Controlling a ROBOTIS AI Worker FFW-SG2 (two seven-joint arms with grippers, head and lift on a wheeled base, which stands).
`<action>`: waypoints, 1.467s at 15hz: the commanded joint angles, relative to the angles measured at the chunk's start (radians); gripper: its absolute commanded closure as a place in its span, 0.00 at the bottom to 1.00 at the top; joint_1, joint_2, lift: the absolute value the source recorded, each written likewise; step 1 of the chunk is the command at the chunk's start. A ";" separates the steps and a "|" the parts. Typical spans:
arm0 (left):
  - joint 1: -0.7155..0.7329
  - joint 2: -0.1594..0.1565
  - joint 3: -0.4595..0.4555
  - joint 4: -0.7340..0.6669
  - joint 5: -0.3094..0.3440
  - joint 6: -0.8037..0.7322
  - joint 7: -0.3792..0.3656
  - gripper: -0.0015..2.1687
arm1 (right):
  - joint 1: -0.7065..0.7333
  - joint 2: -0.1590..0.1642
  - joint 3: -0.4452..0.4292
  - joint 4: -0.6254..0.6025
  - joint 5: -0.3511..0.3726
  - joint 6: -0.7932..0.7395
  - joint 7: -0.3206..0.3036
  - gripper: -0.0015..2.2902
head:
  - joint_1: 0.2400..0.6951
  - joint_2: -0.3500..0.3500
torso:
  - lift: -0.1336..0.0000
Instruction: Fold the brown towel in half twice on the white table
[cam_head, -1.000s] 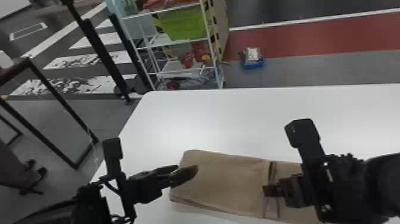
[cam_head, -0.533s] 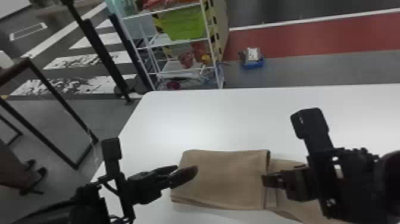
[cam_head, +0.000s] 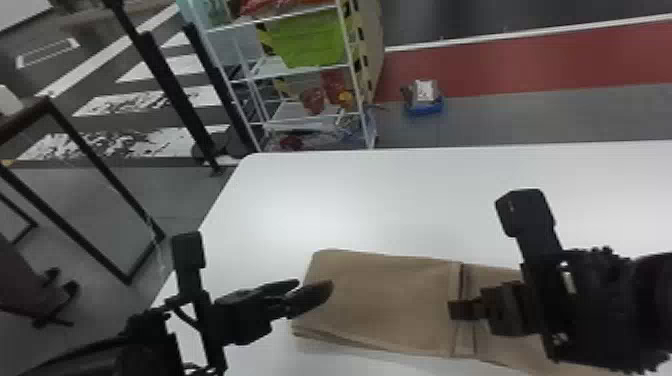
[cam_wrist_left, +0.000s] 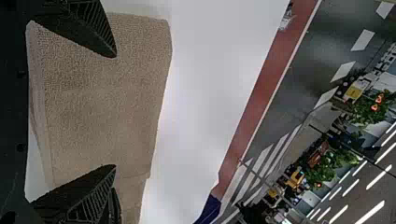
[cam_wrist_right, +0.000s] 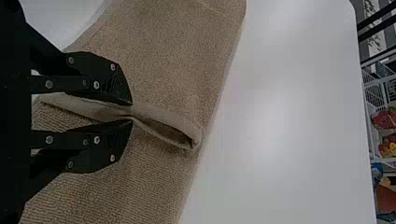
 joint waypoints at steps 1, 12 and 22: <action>0.003 -0.004 0.005 0.001 0.002 -0.002 -0.002 0.02 | -0.013 0.001 0.005 0.039 -0.003 0.014 0.012 0.39 | 1.00 1.00 | 0.07; 0.006 -0.004 0.025 0.006 0.012 -0.005 -0.008 0.02 | -0.042 0.001 0.053 0.088 0.007 0.014 0.008 0.25 | 1.00 1.00 | 0.07; 0.009 -0.004 0.033 0.003 0.014 -0.002 -0.013 0.02 | -0.070 0.001 0.065 0.088 0.014 0.014 0.011 0.38 | 1.00 1.00 | 0.07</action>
